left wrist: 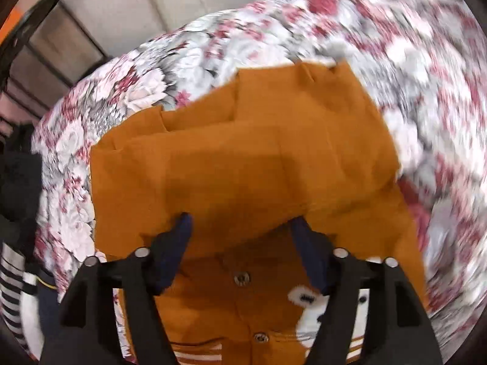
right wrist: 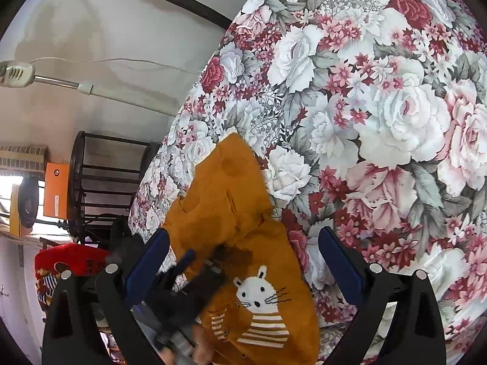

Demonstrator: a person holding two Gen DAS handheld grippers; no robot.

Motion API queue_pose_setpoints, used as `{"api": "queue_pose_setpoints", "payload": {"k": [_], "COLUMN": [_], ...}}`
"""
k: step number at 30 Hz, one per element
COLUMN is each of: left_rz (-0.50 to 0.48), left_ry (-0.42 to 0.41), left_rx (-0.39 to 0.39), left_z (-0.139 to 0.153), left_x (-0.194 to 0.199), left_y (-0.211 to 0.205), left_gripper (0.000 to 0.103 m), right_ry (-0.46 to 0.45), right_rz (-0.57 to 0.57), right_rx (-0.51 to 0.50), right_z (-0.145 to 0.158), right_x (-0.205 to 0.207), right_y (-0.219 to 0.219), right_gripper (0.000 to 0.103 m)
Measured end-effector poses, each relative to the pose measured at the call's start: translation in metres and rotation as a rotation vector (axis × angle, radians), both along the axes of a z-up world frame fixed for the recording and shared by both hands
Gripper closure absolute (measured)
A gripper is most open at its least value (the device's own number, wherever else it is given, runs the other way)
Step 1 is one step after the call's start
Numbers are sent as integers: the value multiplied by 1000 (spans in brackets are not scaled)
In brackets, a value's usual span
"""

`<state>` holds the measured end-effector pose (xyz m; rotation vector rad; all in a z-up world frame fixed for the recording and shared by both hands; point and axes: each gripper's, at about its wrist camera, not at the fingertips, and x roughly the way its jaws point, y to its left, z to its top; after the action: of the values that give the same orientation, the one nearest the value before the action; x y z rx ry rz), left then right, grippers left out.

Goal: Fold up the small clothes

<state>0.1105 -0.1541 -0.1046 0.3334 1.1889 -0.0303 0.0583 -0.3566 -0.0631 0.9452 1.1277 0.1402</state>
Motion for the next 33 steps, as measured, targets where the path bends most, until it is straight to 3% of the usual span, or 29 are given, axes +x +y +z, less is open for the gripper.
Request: {"api": "queue_pose_setpoints", "payload": {"k": [5, 9, 12, 14, 16, 19, 21, 23, 26, 27, 29, 30, 33], "left_rz": [5, 112, 217, 286, 326, 353, 365, 384, 415, 420, 413, 411, 420], "left_ry": [-45, -59, -27, 20, 39, 29, 27, 29, 62, 79, 92, 95, 96], "left_rx": [-58, -66, -30, 21, 17, 37, 42, 18, -47, -46, -12, 5, 19], "left_z": [31, 51, 49, 40, 33, 28, 26, 24, 15, 8, -2, -6, -13], "left_x": [-10, -14, -25, -29, -30, -22, -13, 1, 11, 14, 18, 19, 23], "left_y": [18, 65, 109, 142, 169, 194, 203, 213, 219, 219, 216, 214, 213], "left_gripper": [14, 13, 12, 12, 12, 12, 12, 12, 12, 12, 12, 12, 11], "right_ry": [-10, -32, -64, -99, -110, -90, -86, -81, -67, -62, -75, -90, -203], "right_rz": [28, 89, 135, 175, 193, 185, 182, 188, 204, 220, 245, 254, 251], "right_rx": [56, 102, 104, 65, 20, -21, -101, -179, -191, -198, -221, -231, -175], "right_z": [-3, -8, -10, -12, -17, -31, -38, -44, -60, -65, -68, -64, -31], "right_x": [7, 12, 21, 33, 42, 53, 60, 66, 73, 75, 76, 75, 73], "right_y": [20, 45, 67, 84, 94, 105, 111, 116, 120, 123, 127, 128, 132], "right_gripper": [4, 5, 17, 29, 39, 40, 40, 40, 40, 44, 75, 95, 95]}}
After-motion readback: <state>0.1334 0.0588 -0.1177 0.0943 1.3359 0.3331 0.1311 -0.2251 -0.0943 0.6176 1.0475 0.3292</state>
